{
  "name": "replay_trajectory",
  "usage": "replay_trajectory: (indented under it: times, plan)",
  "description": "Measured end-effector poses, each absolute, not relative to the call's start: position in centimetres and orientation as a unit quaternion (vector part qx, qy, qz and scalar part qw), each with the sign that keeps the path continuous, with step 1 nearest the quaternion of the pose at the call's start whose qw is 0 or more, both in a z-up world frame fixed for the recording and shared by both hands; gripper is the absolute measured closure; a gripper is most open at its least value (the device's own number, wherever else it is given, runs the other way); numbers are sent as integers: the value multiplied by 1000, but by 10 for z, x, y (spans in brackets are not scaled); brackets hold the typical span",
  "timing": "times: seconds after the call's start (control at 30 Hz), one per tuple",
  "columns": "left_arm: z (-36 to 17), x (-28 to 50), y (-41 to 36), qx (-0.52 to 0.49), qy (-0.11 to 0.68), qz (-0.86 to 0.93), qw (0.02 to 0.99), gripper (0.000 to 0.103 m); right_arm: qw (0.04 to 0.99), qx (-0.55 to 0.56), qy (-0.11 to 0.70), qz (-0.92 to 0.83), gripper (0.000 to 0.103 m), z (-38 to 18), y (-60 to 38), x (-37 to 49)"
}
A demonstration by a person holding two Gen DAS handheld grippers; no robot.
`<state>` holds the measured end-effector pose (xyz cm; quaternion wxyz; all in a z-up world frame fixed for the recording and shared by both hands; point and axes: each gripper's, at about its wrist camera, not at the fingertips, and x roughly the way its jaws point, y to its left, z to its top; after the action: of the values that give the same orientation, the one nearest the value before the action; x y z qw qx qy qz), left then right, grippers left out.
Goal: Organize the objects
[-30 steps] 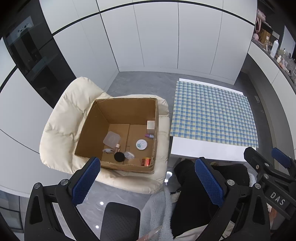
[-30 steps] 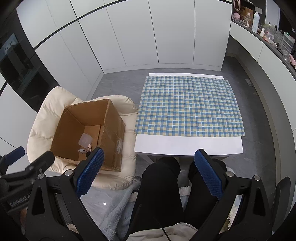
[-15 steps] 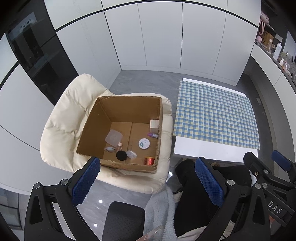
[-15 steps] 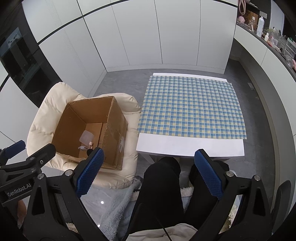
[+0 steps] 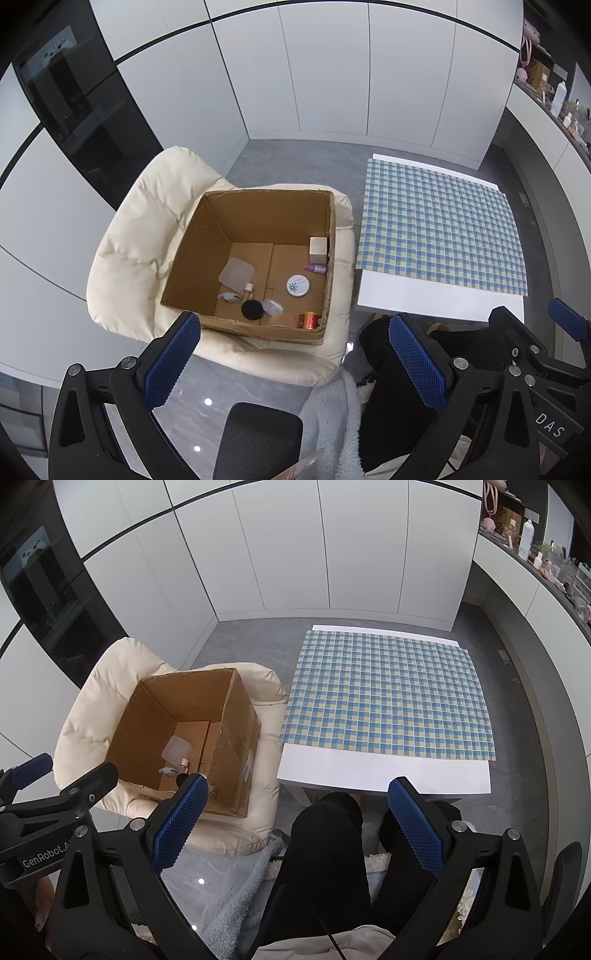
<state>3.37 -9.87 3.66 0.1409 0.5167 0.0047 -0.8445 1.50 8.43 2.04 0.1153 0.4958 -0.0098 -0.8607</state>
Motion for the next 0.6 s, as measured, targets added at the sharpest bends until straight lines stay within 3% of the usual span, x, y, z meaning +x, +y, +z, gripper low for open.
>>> replay_trajectory:
  times: [0.6]
  plan:
    - [36,33,-102,518,11,-844,140,1,117,502,-8,-857,3,15,83,13]
